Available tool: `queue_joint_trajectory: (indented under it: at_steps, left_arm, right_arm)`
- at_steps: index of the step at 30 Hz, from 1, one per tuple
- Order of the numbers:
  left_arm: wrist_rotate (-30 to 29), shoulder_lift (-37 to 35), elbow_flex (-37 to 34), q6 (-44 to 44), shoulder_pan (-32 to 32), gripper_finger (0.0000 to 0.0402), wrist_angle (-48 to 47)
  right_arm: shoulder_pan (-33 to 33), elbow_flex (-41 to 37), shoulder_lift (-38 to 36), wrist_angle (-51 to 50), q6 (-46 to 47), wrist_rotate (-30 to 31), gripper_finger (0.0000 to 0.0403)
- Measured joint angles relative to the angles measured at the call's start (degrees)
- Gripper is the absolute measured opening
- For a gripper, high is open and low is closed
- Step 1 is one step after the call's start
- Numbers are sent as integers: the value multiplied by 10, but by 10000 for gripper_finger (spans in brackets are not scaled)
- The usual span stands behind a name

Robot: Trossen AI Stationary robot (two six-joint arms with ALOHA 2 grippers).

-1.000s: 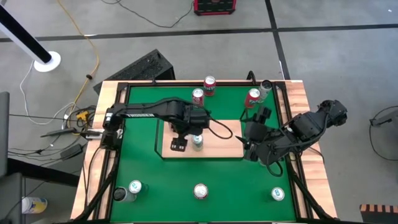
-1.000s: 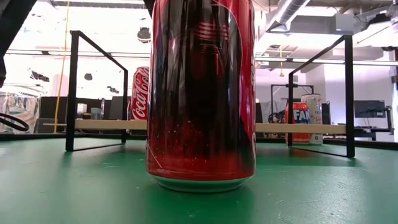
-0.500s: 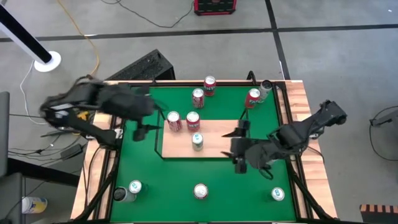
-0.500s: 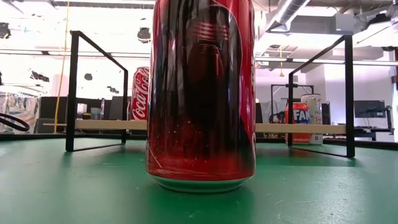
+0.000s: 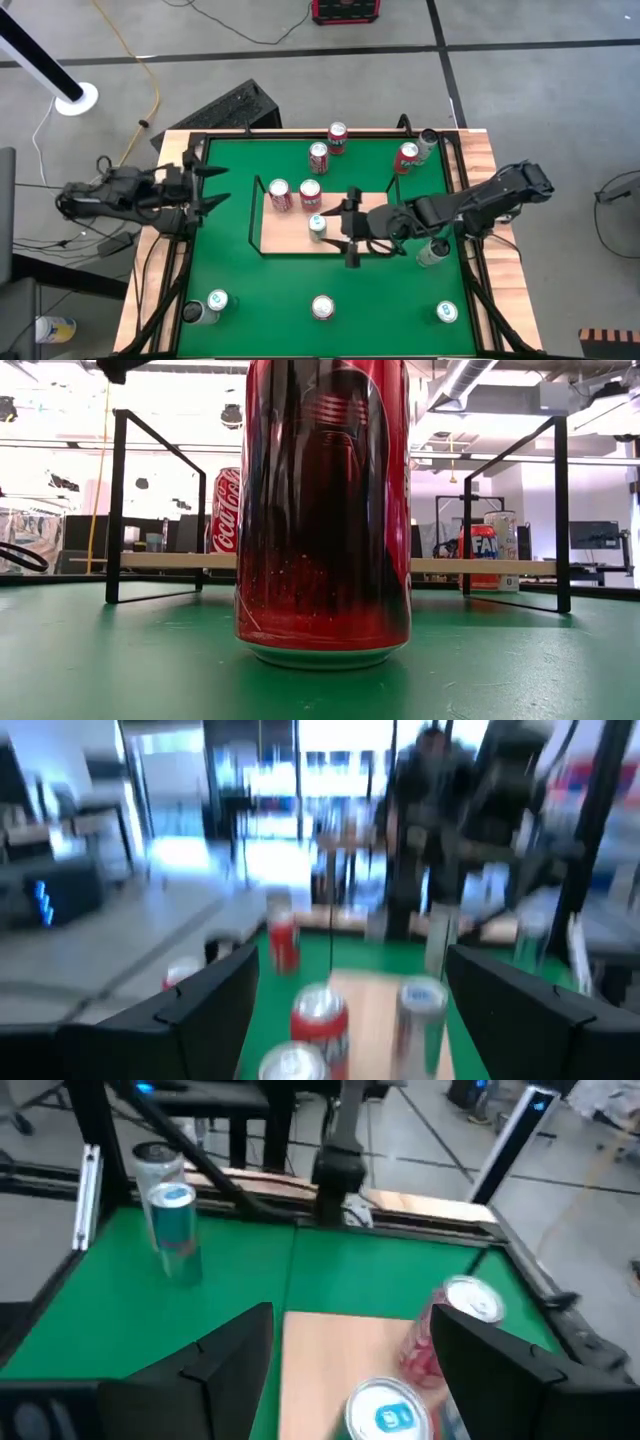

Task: Place canned beverage on shelf
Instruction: Put the top left blue soda can on the shelf

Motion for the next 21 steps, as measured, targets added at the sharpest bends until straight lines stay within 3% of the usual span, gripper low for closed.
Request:
queue_joint_trajectory:
  at_steps: [3,8,13,21]
  left_arm:
    - [11,-71,-68,6,0,307,48]
    - [6,-158,-148,-20,0,307,45]
    - [9,-142,-176,-76,0,307,29]
    - [82,-132,-230,-71,0,307,43]
  right_arm:
    - [-5,-28,11,60,-4,-2,297]
    - [-13,-109,23,202,-16,15,297]
    - [-21,-177,23,296,-3,13,297]
    - [-46,-188,55,317,25,14,297]
